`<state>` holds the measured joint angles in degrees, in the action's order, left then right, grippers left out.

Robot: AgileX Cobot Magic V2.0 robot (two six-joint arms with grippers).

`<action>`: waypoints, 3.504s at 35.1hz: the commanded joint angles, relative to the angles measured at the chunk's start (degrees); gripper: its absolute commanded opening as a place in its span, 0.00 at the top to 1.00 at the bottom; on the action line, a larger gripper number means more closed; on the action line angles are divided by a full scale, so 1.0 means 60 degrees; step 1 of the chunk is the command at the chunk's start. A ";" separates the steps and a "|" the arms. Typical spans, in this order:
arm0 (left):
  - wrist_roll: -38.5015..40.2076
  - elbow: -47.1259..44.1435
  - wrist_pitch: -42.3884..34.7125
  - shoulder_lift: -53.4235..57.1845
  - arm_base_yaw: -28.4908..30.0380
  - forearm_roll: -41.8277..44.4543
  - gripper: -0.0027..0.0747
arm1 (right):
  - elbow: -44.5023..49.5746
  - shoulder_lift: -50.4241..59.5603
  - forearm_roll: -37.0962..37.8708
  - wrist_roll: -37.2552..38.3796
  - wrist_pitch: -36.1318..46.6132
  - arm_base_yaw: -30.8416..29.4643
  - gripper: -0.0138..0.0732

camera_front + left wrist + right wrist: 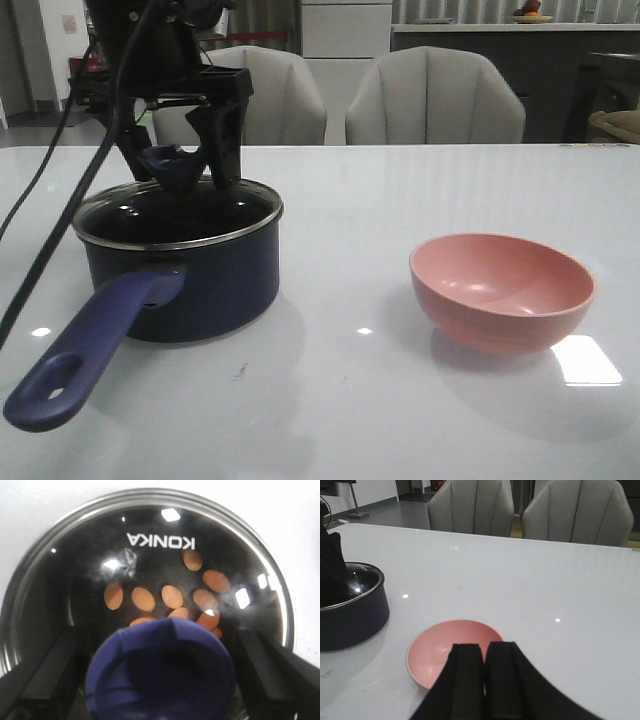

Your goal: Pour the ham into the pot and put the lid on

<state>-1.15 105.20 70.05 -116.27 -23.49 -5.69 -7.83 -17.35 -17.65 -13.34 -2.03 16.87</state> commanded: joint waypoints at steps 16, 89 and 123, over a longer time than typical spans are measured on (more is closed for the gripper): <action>-0.0218 -0.0742 -0.0427 0.4037 -0.0047 -0.0182 0.18 | -0.0275 -0.0053 -0.0054 -0.0047 0.0811 0.0014 0.66; 0.0192 -1.6224 -1.2254 1.7566 0.1920 0.0162 0.80 | -0.0275 -0.0053 -0.0054 -0.0047 0.0811 0.0014 0.66; 0.0839 -1.7789 -1.2451 1.9617 0.3647 0.1130 0.80 | -0.0275 -0.0053 -0.0054 -0.0047 0.0811 0.0014 0.66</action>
<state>3.11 -0.31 -0.47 0.23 -1.80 1.05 -7.83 -17.35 -17.65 -13.34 -1.94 16.87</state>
